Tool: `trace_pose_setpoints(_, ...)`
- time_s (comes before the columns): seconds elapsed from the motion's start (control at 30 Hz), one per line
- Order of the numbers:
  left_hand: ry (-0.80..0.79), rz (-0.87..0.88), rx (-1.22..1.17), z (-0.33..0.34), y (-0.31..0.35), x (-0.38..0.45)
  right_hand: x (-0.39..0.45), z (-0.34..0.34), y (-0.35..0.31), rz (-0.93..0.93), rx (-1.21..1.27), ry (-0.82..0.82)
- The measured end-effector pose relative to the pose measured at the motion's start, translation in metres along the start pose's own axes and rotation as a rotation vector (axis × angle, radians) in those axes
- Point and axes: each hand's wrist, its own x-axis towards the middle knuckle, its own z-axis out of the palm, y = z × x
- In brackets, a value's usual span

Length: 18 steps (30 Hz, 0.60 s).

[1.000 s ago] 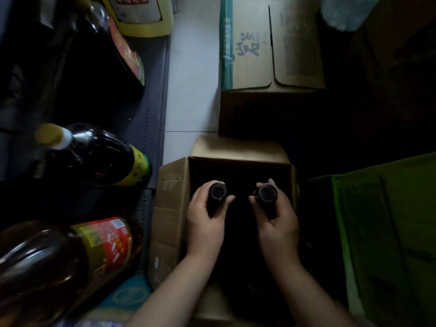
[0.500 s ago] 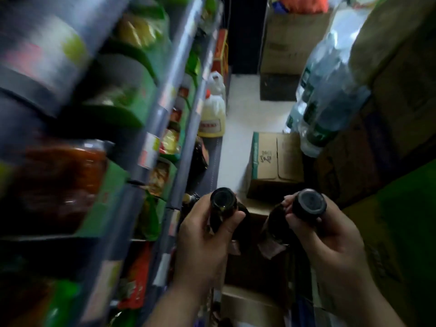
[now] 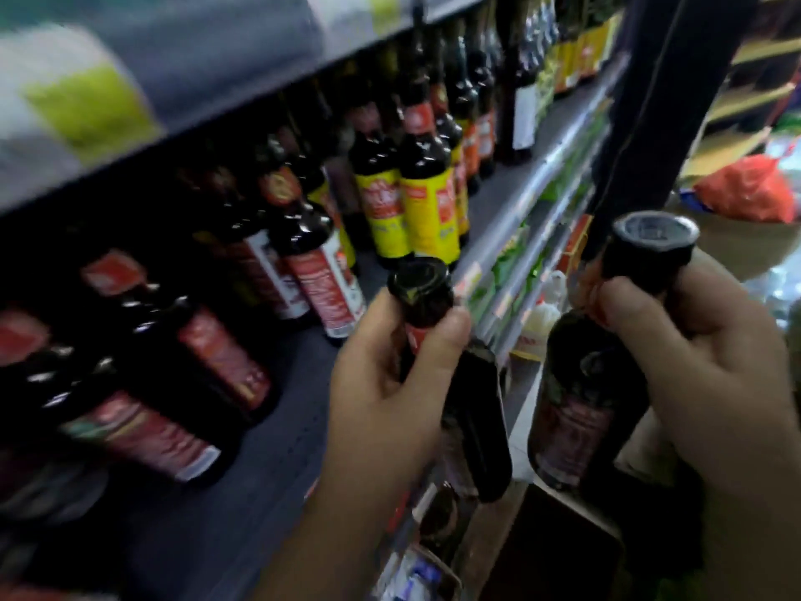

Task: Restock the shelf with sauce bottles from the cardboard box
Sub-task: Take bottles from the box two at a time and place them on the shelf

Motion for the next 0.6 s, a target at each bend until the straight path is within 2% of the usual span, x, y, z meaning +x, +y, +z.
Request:
trace_pose_setpoints(0.23,0.163,0.102,0.062,-0.054,0.059,-0.008,0.027,0.062,-0.043,-0.150,0.171,-0.229)
trace_pose_setpoints(0.47,0.353,0.149,0.182,-0.101,0.081,-0.021,0.029,0.122,-0.057,-0.072,0.367,-0.396)
trace_pose_setpoints(0.6,0.471,0.166,0.214,-0.117,0.087,-0.027,0.027,0.147,-0.061,-0.079,0.364,-0.457)
